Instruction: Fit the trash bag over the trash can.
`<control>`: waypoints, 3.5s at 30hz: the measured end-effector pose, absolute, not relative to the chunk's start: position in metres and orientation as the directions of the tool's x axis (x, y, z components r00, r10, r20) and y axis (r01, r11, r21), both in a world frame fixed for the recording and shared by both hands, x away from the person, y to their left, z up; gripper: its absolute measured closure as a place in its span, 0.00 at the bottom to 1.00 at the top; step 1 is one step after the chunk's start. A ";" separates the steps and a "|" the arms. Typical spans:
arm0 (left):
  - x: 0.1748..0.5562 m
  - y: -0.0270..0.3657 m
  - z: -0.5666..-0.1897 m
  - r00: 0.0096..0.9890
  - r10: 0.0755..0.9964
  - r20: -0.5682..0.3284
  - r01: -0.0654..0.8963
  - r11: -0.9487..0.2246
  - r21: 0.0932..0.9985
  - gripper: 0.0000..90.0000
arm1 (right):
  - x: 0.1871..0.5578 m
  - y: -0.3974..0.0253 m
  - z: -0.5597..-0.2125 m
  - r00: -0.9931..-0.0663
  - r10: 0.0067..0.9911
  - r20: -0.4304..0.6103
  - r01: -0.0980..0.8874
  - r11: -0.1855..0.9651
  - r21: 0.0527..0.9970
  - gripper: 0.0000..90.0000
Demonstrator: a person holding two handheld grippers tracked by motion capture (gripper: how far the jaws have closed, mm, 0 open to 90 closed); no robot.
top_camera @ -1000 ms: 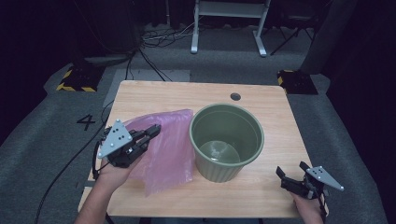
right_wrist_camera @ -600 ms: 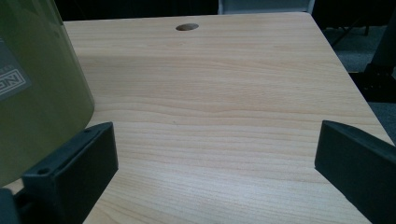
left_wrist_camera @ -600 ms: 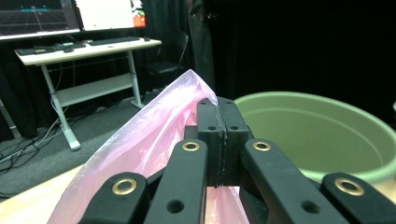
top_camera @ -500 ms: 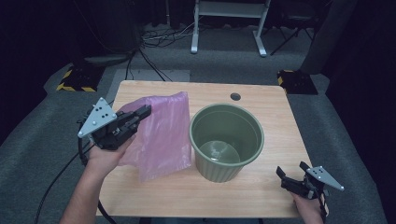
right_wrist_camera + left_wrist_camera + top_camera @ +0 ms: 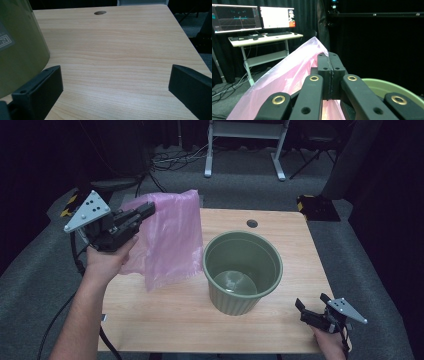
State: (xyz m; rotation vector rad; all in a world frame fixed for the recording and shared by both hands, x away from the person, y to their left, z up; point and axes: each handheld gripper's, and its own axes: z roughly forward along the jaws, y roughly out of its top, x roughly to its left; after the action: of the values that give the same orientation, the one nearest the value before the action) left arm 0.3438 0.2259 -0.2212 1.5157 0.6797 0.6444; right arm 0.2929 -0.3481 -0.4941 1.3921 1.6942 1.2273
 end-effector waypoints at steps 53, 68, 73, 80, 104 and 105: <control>0.394 0.102 -0.201 0.772 0.635 -0.039 0.053 -0.004 0.999 0.99 | 0.290 -0.358 -0.491 -0.259 0.959 0.115 0.381 -0.008 0.925 0.00; 0.412 0.038 -0.238 0.817 0.573 -0.062 0.111 -0.050 0.993 0.99 | 0.289 -0.360 -0.489 -0.261 0.957 0.127 0.373 -0.022 0.927 0.00; 0.414 0.029 -0.251 0.831 0.549 -0.092 0.137 -0.042 0.990 0.99 | 0.289 -0.360 -0.488 -0.264 0.957 0.124 0.370 -0.019 0.929 0.00; 0.410 0.020 -0.268 0.846 0.523 -0.102 0.150 -0.050 0.987 0.99 | 0.289 -0.359 -0.489 -0.264 0.957 0.123 0.373 -0.016 0.928 0.00; 0.359 0.058 -0.302 0.859 0.511 -0.045 0.213 -0.275 0.937 0.99 | 0.290 -0.355 -0.489 -0.266 0.957 0.119 0.378 -0.010 0.926 0.00; 0.356 0.061 -0.304 0.863 0.503 -0.051 0.217 -0.277 0.936 0.99 | 0.290 -0.354 -0.489 -0.268 0.956 0.118 0.377 -0.009 0.926 0.00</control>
State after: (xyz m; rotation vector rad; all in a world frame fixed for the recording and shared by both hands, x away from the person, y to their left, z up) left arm 0.3562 0.0609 -0.3037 1.8618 0.5385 0.3039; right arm 0.2903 -0.3544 -0.4893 1.3898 1.6862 1.2711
